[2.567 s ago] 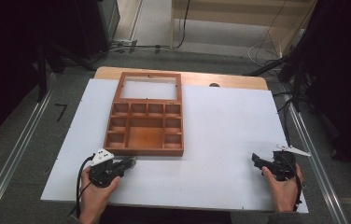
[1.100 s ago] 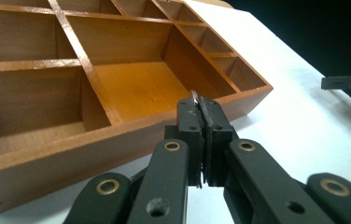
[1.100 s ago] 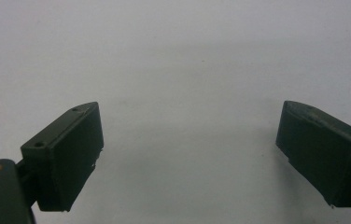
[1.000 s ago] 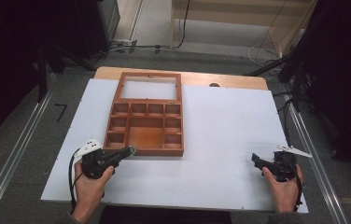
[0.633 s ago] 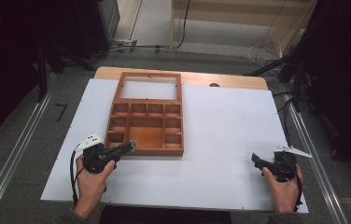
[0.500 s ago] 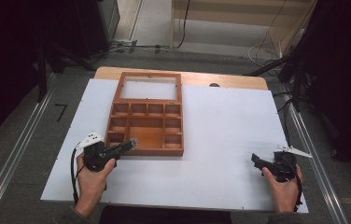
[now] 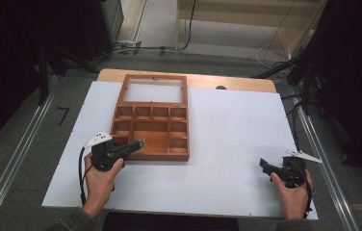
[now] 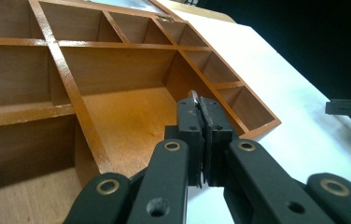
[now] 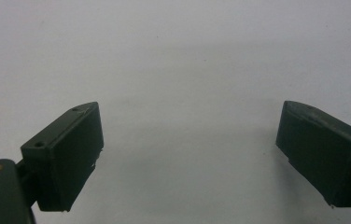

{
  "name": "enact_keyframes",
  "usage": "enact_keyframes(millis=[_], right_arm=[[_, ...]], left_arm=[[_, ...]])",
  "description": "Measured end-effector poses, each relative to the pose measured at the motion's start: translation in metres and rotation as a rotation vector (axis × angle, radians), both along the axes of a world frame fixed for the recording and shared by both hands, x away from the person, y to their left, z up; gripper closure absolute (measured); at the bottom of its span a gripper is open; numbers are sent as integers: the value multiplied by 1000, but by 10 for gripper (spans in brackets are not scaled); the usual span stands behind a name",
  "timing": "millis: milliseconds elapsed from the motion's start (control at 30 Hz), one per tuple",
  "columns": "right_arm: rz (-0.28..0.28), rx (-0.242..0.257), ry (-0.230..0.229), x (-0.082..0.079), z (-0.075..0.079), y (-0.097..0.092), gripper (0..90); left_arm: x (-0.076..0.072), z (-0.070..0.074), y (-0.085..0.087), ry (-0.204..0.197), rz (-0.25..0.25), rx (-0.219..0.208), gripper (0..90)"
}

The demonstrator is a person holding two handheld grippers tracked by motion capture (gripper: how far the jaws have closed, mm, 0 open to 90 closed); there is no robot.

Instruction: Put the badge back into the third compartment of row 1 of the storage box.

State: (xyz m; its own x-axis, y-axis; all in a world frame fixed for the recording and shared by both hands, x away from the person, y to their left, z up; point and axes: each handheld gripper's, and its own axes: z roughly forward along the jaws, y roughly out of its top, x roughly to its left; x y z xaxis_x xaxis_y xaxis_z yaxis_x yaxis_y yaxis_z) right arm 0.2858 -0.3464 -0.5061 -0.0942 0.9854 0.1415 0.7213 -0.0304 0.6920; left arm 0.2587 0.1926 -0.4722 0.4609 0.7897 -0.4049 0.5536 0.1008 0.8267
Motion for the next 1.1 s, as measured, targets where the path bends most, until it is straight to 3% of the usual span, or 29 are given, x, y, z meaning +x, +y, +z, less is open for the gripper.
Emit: enact_keyframes(millis=[1100], right_arm=[[7, 4, -3, -1, 1, 0, 58]], left_arm=[[35, 0, -10, 13, 6, 1, 895]])
